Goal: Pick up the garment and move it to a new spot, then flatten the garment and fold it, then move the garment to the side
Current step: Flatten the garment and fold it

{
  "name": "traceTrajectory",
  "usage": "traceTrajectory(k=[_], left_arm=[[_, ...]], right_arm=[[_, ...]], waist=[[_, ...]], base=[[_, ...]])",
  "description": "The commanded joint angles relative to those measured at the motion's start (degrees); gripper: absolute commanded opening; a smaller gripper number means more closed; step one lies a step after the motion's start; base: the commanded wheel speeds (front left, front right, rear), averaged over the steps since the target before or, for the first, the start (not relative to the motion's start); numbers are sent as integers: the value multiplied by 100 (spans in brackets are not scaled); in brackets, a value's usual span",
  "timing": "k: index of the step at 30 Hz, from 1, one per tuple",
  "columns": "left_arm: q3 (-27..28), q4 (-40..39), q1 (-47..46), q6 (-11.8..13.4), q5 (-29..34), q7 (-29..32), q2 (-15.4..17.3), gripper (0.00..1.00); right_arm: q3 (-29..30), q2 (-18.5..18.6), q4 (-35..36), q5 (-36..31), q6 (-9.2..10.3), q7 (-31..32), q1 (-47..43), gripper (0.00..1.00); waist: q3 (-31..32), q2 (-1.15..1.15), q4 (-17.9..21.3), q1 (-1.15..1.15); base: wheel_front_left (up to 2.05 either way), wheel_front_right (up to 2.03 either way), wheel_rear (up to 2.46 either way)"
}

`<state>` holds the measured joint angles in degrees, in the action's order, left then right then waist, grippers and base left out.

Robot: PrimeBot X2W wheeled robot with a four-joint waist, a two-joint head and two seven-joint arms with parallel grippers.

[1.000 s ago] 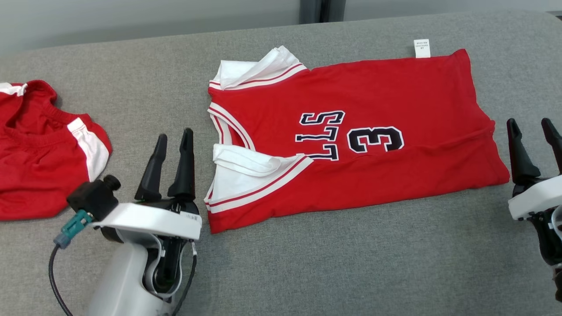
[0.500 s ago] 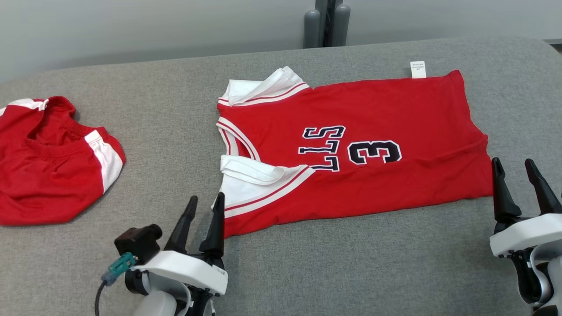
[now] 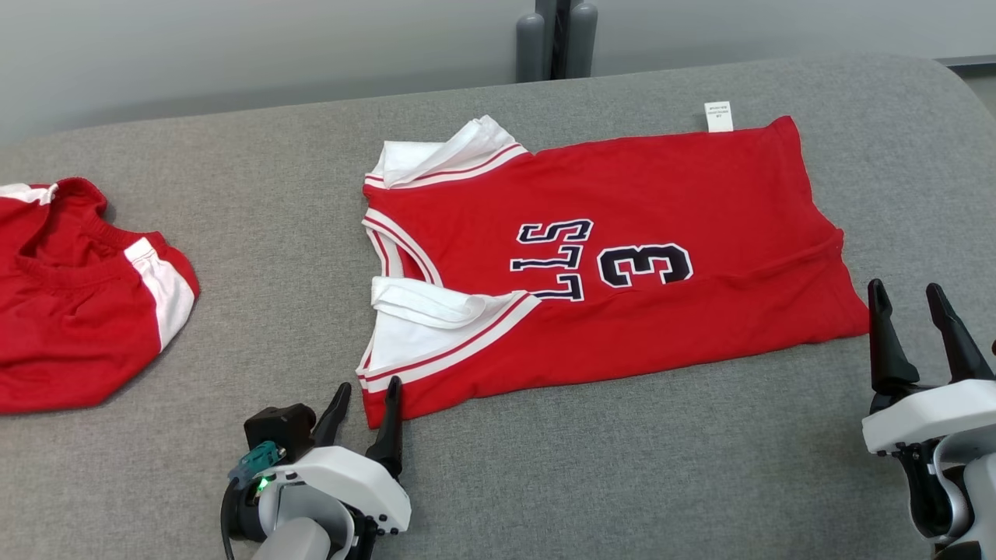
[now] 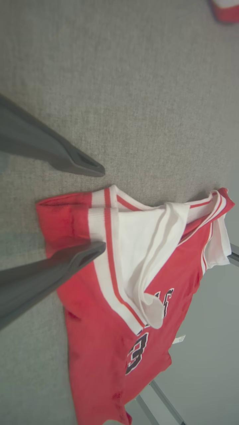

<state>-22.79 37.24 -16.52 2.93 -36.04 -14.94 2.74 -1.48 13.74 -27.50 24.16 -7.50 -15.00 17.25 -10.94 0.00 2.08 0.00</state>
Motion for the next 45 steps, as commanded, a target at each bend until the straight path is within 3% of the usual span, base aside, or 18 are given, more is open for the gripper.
traceTrajectory(k=[1,9,10,11,12,13,21,33,42,43,44,45], left_arm=[[-25,96,-134,54,-67,22,29,100],[-267,583,-333,49,-352,170,21,100],[-291,624,-352,50,-385,174,18,91],[-312,652,-376,58,-417,166,19,51],[-338,669,-402,46,-442,161,18,17],[-368,683,-430,26,-460,153,14,0],[-468,631,-592,-56,-401,53,30,0],[-532,60,-534,-96,-205,-10,70,0],[-678,-271,-440,-45,-114,63,139,0],[-697,-293,-418,-44,-113,83,144,0],[-711,-314,-400,-38,-116,104,148,0],[-723,-331,-391,-31,-116,106,156,0]], right_arm=[[15,-14,-8,69,1,-32,33,100],[1,47,25,125,1,-32,111,100],[6,48,27,125,2,-32,115,100],[14,50,27,125,2,-32,117,100],[19,52,26,120,2,-32,114,100],[29,55,15,117,2,-32,104,100],[138,90,-744,140,1,86,178,100],[182,52,-2046,1208,2,427,748,100],[-54,-45,-2612,1699,2,489,1054,100],[-111,-59,-2628,1756,1,516,1071,95],[-192,-48,-2619,1777,1,518,1076,45],[-230,-29,-2621,1825,1,490,1083,12]], waist=[[-21,0,32,0],[-92,0,165,0],[-99,0,174,0],[-109,0,179,0],[-117,0,180,0],[-120,0,177,0],[-105,0,-5,0],[-238,0,-360,0],[-332,0,-515,0],[-330,0,-519,0],[-322,0,-521,0],[-311,0,-520,0]], base=[[0,0,0],[0,0,0],[0,0,0],[0,0,0],[0,0,0],[0,0,0],[0,0,0],[0,0,0],[0,0,0],[0,0,0],[0,0,0],[0,0,0]])
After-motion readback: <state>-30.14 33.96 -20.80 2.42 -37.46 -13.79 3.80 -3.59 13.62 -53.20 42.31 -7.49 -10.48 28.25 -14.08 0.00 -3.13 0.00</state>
